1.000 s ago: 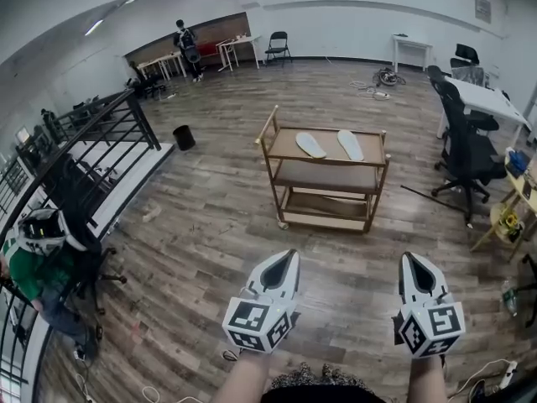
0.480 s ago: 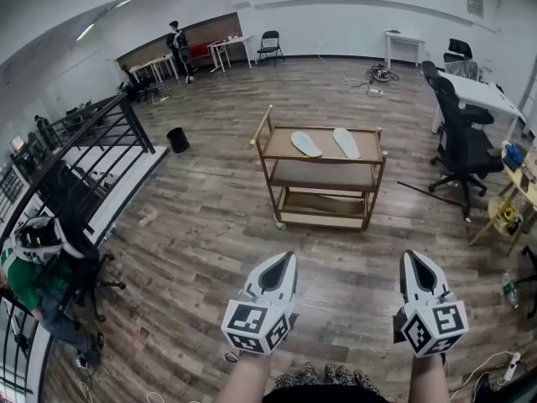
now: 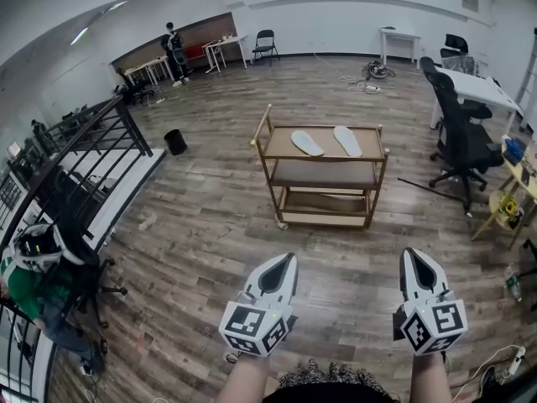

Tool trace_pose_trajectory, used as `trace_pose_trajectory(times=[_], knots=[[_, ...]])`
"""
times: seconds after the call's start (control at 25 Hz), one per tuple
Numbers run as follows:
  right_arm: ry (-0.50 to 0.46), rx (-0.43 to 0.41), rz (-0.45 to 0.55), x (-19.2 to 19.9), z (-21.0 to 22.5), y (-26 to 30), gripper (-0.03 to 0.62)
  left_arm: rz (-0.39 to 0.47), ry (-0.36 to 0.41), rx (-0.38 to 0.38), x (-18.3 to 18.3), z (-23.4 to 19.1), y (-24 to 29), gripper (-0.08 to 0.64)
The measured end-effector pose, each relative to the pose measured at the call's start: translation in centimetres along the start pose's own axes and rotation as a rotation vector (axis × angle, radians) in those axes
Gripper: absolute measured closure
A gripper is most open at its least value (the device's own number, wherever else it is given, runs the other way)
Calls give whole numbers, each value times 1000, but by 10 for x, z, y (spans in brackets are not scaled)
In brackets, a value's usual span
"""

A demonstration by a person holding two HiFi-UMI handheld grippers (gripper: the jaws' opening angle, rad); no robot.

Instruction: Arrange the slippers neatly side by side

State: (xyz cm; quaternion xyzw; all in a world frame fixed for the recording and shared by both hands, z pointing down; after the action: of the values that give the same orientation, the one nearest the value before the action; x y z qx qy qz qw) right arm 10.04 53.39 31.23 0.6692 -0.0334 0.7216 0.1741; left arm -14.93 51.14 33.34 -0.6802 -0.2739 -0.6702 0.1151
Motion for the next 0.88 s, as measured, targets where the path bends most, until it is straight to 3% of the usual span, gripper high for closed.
trace_pose_trajectory(times=[0.12, 0.36, 0.64, 0.88], knots=[[8, -4, -7, 3, -7, 6, 589, -10, 42, 25, 3, -2, 2, 565], [-18, 1, -29, 10, -11, 17, 589, -35, 22, 67, 9, -7, 13, 565], [-12, -17, -38, 7, 15, 62, 589, -52, -26, 24, 12, -24, 58, 565], [-13, -50, -50, -1, 57, 121, 588, -47, -7, -18, -6, -36, 122, 565]])
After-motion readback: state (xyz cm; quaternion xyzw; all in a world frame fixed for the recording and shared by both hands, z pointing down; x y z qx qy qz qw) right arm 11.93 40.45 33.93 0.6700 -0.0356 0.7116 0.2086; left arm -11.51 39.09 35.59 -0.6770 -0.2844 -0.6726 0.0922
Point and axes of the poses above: the fingertips, and each gripper's own axes: y forward along the fingers, z to its right, x out of its underside, the point moved 3 cm from there along -y, backward along the fingers, and after that the axes turned 9 degrees about -z, right-handed, at the moved point
